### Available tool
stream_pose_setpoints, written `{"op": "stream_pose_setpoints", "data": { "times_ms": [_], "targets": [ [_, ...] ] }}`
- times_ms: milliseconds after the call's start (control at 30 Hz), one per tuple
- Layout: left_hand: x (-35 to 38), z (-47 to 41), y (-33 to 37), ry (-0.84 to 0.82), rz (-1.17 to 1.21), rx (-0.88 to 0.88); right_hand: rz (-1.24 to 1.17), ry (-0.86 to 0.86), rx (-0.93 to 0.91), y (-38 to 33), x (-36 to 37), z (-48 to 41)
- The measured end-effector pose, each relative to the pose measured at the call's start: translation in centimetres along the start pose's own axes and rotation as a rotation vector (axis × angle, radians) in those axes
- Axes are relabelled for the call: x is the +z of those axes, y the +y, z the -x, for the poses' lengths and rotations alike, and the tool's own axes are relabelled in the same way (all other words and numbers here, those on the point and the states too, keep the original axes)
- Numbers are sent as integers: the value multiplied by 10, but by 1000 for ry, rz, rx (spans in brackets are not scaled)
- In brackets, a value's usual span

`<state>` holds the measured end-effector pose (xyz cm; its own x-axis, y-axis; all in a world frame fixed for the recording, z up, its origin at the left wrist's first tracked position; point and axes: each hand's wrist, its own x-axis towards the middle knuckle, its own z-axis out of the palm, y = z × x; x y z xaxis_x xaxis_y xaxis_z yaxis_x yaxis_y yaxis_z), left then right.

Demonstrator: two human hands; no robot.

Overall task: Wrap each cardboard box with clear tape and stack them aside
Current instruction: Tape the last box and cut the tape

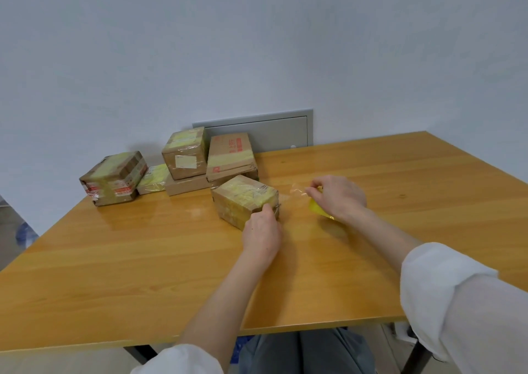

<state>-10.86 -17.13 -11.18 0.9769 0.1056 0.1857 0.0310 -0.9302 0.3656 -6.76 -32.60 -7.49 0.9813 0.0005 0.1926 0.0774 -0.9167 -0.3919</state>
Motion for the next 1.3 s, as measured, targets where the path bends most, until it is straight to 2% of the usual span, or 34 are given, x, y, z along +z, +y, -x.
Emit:
{"op": "stream_pose_setpoints", "data": {
  "times_ms": [100, 233, 300, 367, 467, 533, 767, 900, 1033, 1167, 1300],
  "targets": [
    [-2, -3, 1, -39, -13, -6, -41, 0, 29, 6, -6, 1],
    [-10, 8, 0, -225, -93, 13, -98, 22, 75, 8, -9, 1],
    [-19, 21, 0, -262, -79, 35, -105, 18, 84, 6, -8, 0],
    [-31, 33, 0, -179, -5, 62, -101, 18, 81, 5, -8, 0],
    [-46, 38, 7, 79, 212, 93, -87, 12, 65, 2, -6, 2],
    [-45, 32, 15, 154, 271, 122, -80, 14, 62, 1, -6, 3],
    [-1, 8, 28, -72, 117, 75, -49, 23, 62, -1, -4, 4],
    [6, 0, 29, -73, 95, 102, -45, 26, 68, -1, -4, 3],
    [17, -3, 9, -127, 37, 34, -155, 17, 99, 2, -5, -3],
    [20, 3, 12, -81, 77, 57, -174, 7, 104, 9, -3, -9],
    [15, 0, 16, -124, -52, 104, -336, 41, 54, 20, -2, -10]
  ]
}}
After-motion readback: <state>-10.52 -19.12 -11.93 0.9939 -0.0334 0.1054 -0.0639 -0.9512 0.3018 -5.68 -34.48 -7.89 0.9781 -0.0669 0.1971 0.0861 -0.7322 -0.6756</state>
